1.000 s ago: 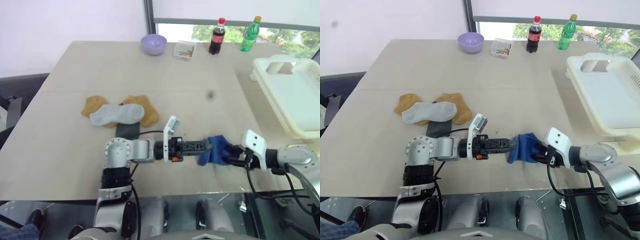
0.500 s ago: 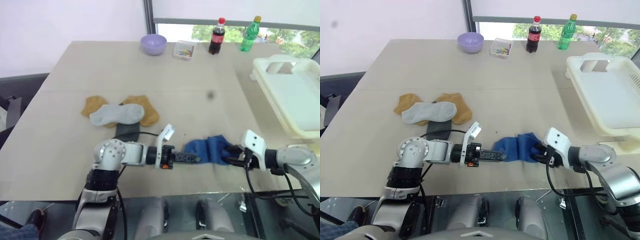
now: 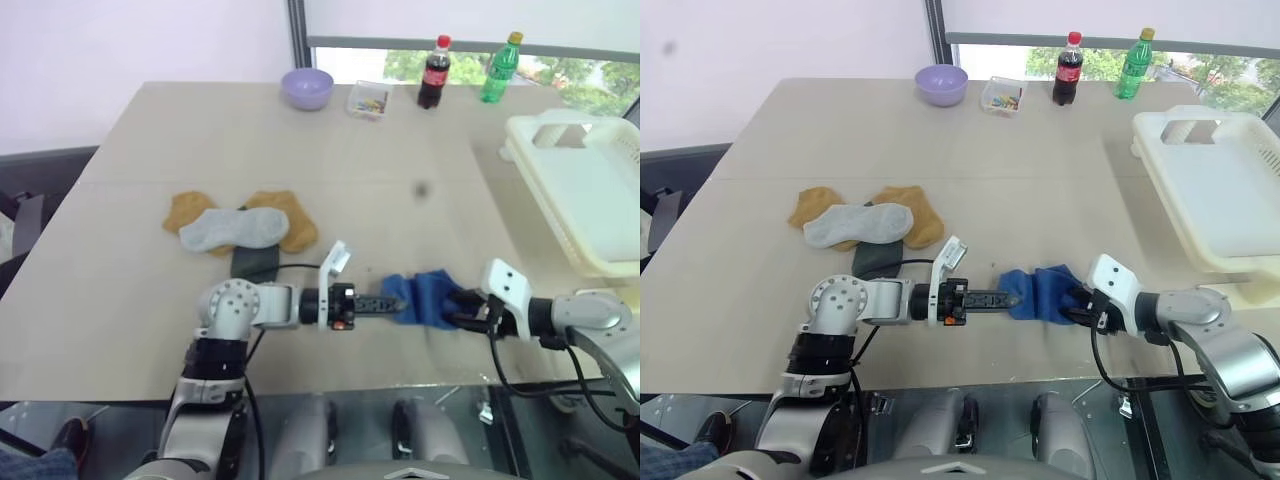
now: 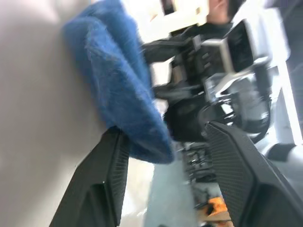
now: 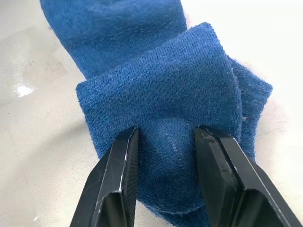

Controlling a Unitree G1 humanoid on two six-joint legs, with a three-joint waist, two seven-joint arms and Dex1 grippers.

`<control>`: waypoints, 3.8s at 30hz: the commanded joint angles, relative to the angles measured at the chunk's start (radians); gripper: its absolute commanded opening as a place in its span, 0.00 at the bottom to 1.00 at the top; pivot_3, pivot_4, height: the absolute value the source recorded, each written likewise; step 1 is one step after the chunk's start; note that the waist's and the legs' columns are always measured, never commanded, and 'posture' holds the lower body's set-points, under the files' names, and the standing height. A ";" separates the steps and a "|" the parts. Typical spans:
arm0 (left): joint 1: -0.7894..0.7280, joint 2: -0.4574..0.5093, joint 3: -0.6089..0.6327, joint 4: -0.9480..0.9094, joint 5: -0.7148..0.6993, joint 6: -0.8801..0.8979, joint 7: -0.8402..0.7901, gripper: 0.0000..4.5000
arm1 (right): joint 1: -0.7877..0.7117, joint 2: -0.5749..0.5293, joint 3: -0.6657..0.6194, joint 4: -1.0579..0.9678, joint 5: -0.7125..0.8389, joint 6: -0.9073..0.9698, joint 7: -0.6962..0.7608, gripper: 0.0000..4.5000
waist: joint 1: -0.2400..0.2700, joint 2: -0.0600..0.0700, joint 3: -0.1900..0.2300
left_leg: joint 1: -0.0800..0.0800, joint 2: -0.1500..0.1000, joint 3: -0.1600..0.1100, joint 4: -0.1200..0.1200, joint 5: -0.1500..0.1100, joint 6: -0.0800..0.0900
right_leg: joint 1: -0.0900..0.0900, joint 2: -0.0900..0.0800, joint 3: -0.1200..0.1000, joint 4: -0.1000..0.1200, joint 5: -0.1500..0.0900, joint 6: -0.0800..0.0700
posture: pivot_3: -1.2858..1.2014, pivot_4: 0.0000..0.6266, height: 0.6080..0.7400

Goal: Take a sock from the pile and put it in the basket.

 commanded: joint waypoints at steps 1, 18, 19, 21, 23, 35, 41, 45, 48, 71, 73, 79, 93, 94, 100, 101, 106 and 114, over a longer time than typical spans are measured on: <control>-0.022 -0.027 0.009 0.013 -0.005 -0.013 -0.015 0.58 | -0.009 -0.005 -0.014 -0.019 0.002 0.002 -0.001 0.42 | 0.000 0.000 0.000 | 0.000 0.000 0.000 0.000 0.000 0.000 | 0.000 0.000 0.000 0.000 0.000 0.000 | 0.52 0.24 0.95; -0.106 -0.135 -0.045 0.109 0.052 -0.077 -0.100 0.58 | -0.007 -0.011 -0.025 -0.036 0.008 0.017 -0.006 0.42 | 0.000 0.000 0.000 | 0.000 0.000 0.000 0.000 0.000 0.001 | 0.000 0.000 0.000 0.000 0.001 0.002 | 0.52 0.24 0.95; -0.106 -0.136 -0.050 0.110 0.059 -0.079 -0.104 0.58 | -0.007 -0.010 -0.025 -0.037 0.009 0.018 -0.006 0.42 | 0.000 0.000 0.000 | 0.000 0.000 0.000 0.000 0.000 0.001 | 0.000 0.000 0.000 0.000 0.001 0.002 | 0.52 0.24 0.95; -0.106 -0.140 -0.056 0.116 0.069 -0.084 -0.112 0.58 | -0.005 -0.010 -0.027 -0.040 0.010 0.020 -0.008 0.42 | 0.000 0.000 0.000 | 0.000 0.000 0.000 0.000 0.000 0.001 | 0.000 0.000 0.000 0.000 0.001 0.002 | 0.52 0.24 0.95; -0.107 -0.139 -0.069 0.122 0.078 -0.088 -0.126 0.58 | -0.004 -0.010 -0.029 -0.041 0.009 0.019 -0.009 0.42 | 0.000 0.000 0.000 | 0.000 0.000 0.000 0.000 0.000 0.001 | 0.000 0.000 0.000 0.000 0.001 0.002 | 0.52 0.24 0.95; -0.145 -0.107 -0.196 0.187 0.179 -0.149 -0.267 0.58 | -0.027 0.005 -0.014 -0.045 0.004 0.025 -0.021 0.42 | 0.001 0.000 0.000 | 0.000 0.000 0.000 0.000 -0.001 0.001 | 0.000 0.001 0.000 0.000 0.001 0.001 | 0.52 0.24 0.95; -0.191 -0.126 -0.235 0.291 0.248 -0.232 -0.337 0.58 | -0.025 0.001 -0.040 -0.081 0.028 0.053 -0.027 0.42 | 0.001 0.000 0.000 | -0.001 0.000 0.000 0.000 -0.001 0.001 | -0.001 0.001 0.000 0.000 0.000 0.001 | 0.52 0.24 0.95; -0.210 -0.132 -0.257 0.339 0.289 -0.274 -0.389 0.58 | -0.019 -0.004 -0.059 -0.112 0.046 0.077 -0.034 0.42 | 0.001 -0.001 0.000 | -0.001 0.000 0.000 0.000 -0.001 0.001 | -0.001 0.000 0.000 0.000 0.000 0.001 | 0.52 0.24 0.95; -0.219 -0.138 -0.264 0.350 0.298 -0.287 -0.426 0.58 | -0.003 -0.021 -0.106 -0.139 0.065 0.096 -0.039 0.42 | 0.002 0.000 0.000 | -0.001 0.000 0.000 0.000 -0.001 0.001 | -0.001 0.000 0.000 0.000 0.000 0.001 | 0.52 0.24 0.95; -0.227 -0.182 -0.295 0.434 0.409 -0.360 -0.520 0.57 | -0.118 0.062 -0.228 -0.083 0.315 0.303 -0.120 0.98 | 0.003 -0.001 0.001 | -0.002 0.000 -0.001 0.000 -0.001 0.002 | -0.001 0.000 -0.001 0.000 0.002 0.003 | 0.52 0.24 0.95; -0.227 -0.182 -0.296 0.433 0.413 -0.362 -0.522 0.57 | -0.112 0.051 -0.196 -0.075 0.293 0.299 -0.121 0.98 | 0.002 -0.001 0.001 | -0.002 0.000 0.000 0.000 -0.001 0.002 | -0.002 0.000 0.000 0.000 0.002 0.003 | 0.52 0.24 0.95; -0.231 -0.187 -0.292 0.436 0.422 -0.364 -0.525 0.57 | -0.137 0.062 -0.170 0.001 0.222 0.315 -0.206 0.98 | 0.001 -0.001 0.001 | -0.002 0.000 0.000 0.000 -0.001 0.002 | -0.002 0.000 0.000 0.000 0.001 0.002 | 0.52 0.24 0.95; -0.226 -0.192 -0.285 0.440 0.435 -0.370 -0.526 0.57 | -0.122 0.077 -0.212 0.087 0.240 0.459 -0.263 0.98 | 0.001 0.000 0.000 | -0.002 0.000 0.000 0.000 -0.001 0.003 | -0.001 0.000 0.000 0.000 0.002 0.003 | 0.52 0.24 0.95; -0.225 -0.193 -0.284 0.440 0.434 -0.367 -0.526 0.57 | -0.136 0.081 -0.234 0.097 0.243 0.452 -0.271 0.98 | 0.001 0.000 0.000 | -0.002 0.000 0.000 0.000 -0.001 0.003 | -0.001 0.000 0.000 0.000 0.002 0.003 | 0.52 0.24 0.95; -0.216 -0.190 -0.293 0.430 0.437 -0.365 -0.529 0.57 | -0.177 0.089 -0.297 0.038 0.332 0.435 -0.212 0.98 | 0.000 0.000 0.001 | -0.002 0.000 0.000 0.000 -0.001 0.003 | -0.002 0.001 0.000 0.000 0.002 0.003 | 0.52 0.24 0.95; -0.216 -0.191 -0.293 0.430 0.438 -0.366 -0.529 0.57 | -0.170 0.089 -0.287 0.020 0.345 0.436 -0.196 0.98 | 0.001 0.000 0.001 | -0.002 0.000 0.000 0.000 -0.001 0.003 | -0.002 0.001 0.000 0.000 0.002 0.004 | 0.52 0.24 0.95; -0.219 -0.195 -0.292 0.441 0.441 -0.372 -0.529 0.57 | -0.129 0.060 -0.196 -0.025 0.327 0.419 -0.156 0.98 | 0.000 0.000 0.001 | -0.002 0.000 0.000 0.000 -0.001 0.003 | -0.002 0.001 0.000 0.000 0.002 0.004 | 0.52 0.24 0.95; -0.219 -0.198 -0.290 0.438 0.443 -0.371 -0.527 0.57 | -0.134 0.066 -0.130 0.044 0.221 0.435 -0.258 0.98 | 0.001 0.000 0.001 | -0.002 0.000 0.000 0.000 -0.001 0.003 | -0.002 0.001 0.000 0.000 0.002 0.004 | 0.52 0.24 0.95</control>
